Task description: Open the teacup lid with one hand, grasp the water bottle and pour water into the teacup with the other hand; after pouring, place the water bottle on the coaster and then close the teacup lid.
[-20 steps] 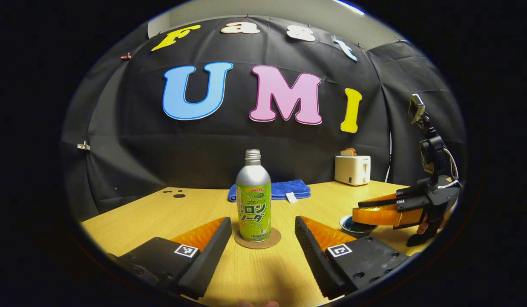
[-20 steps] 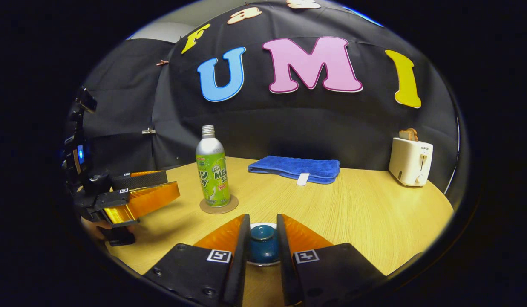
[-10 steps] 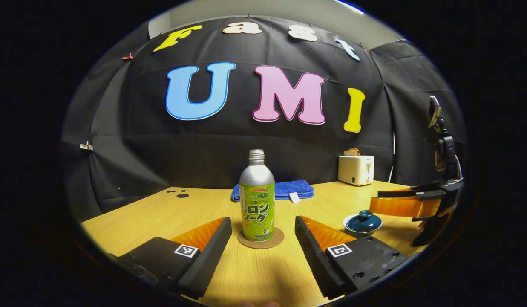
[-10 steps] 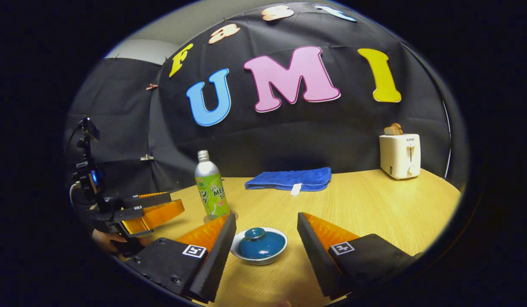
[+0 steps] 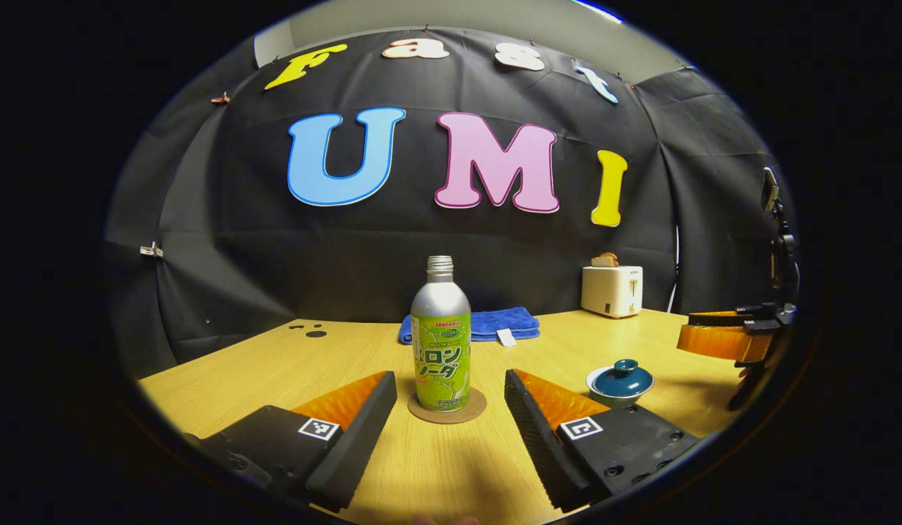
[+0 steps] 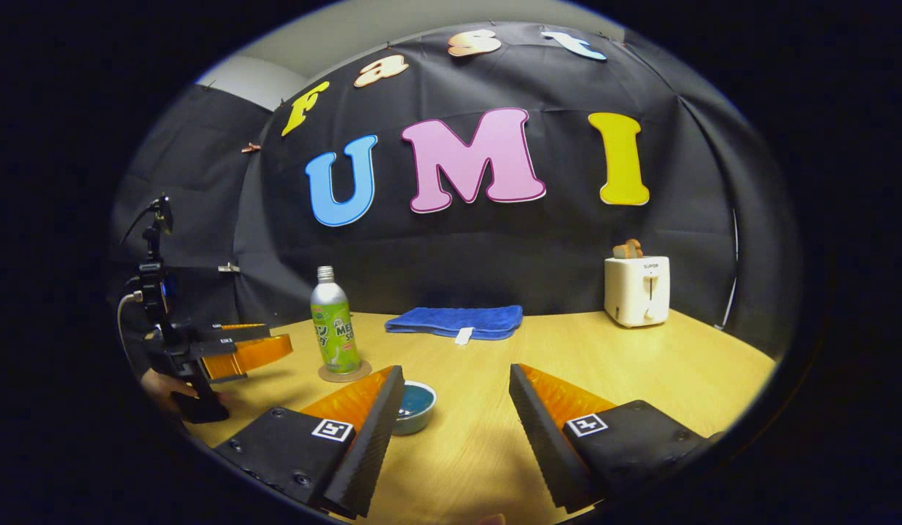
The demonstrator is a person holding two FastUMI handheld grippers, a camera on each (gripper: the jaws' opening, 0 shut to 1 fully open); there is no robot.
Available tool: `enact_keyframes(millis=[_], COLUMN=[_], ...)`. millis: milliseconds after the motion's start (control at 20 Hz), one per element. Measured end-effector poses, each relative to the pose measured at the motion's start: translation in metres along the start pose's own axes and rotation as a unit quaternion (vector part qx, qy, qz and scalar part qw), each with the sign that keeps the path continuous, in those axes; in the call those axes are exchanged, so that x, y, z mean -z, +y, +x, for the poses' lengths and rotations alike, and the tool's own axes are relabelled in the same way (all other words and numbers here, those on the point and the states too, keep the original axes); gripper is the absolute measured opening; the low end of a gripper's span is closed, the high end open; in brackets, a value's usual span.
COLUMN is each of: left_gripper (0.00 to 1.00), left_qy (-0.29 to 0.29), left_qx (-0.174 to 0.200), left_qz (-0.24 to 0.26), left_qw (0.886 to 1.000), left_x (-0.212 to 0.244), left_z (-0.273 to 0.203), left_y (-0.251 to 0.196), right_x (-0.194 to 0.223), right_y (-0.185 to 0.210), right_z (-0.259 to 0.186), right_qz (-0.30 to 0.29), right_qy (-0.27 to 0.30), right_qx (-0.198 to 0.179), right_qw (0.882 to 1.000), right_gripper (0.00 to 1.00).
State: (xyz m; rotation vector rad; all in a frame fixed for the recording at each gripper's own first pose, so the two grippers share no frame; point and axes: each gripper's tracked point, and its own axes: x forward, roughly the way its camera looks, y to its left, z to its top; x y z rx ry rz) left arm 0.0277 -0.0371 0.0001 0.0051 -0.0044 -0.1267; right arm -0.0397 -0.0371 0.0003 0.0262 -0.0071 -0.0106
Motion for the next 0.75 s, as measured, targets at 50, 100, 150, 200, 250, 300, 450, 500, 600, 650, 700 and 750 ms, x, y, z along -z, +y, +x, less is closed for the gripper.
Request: enact_keyframes(millis=[50, 100, 150, 200, 250, 300, 450, 500, 600, 650, 700, 750], left_gripper=[0.94, 0.94, 0.94, 0.94, 0.94, 0.94, 0.94, 0.94, 0.94, 0.94, 0.94, 0.94], left_qy=[0.0, 0.0, 0.0, 0.0, 0.0, 0.0, 0.0, 0.0, 0.0, 0.0, 0.0, 0.0], left_qx=[0.0, 0.0, 0.0, 0.0, 0.0, 0.0, 0.0, 0.0, 0.001, 0.001, 0.001, 0.001], left_qz=[0.0, 0.0, 0.0, 0.0, 0.0, 0.0, 0.0, 0.0, 0.0, 0.0, 0.0, 0.0], left_qw=[1.0, 1.0, 1.0, 1.0, 1.0, 1.0, 1.0, 1.0, 1.0, 1.0, 1.0, 1.0], left_x=[-0.0003, 0.0004, 0.0001, 0.0003, 0.0, 0.0004, 0.0002, 0.0008, 0.0007, 0.0007, 0.001, 0.0008], left_z=[-0.0001, -0.0006, -0.0003, -0.0006, -0.0005, -0.0003, -0.0001, -0.0004, 0.0001, 0.0003, 0.0001, 0.0005], left_y=[0.0002, 0.0002, 0.0, 0.0003, 0.0003, 0.0004, 0.0002, 0.0005, 0.0009, 0.0009, 0.0007, 0.0007], right_x=[-0.0001, 0.0009, 0.0003, 0.0012, 0.0003, 0.0004, 0.0005, 0.0002, 0.0014, 0.0006, 0.0009, 0.0014], right_y=[-0.003, -0.0044, -0.0038, -0.0041, -0.0038, -0.0042, -0.0044, -0.004, -0.0041, -0.0046, -0.0045, -0.0041], right_z=[-0.0022, -0.0031, -0.0036, -0.0029, -0.0038, -0.0046, -0.0029, -0.0028, -0.0028, -0.0032, -0.0032, -0.0033], right_qz=[-0.01, -0.013, -0.01, -0.011, -0.013, -0.012, -0.012, -0.013, -0.013, -0.012, -0.012, -0.012], right_qy=[0.0, -0.001, 0.001, 0.002, 0.001, 0.0, 0.001, 0.001, 0.001, 0.001, 0.001, 0.001], right_qx=[0.004, 0.004, 0.002, 0.001, 0.001, 0.001, 0.002, 0.002, 0.002, 0.002, 0.002, 0.002], right_qw=[1.0, 1.0, 1.0, 1.0, 1.0, 1.0, 1.0, 1.0, 1.0, 1.0, 1.0, 1.0], right_gripper=[0.9, 0.9, 0.9, 0.9, 0.9, 0.9, 0.9, 0.9, 0.9, 0.9, 0.9, 0.9])
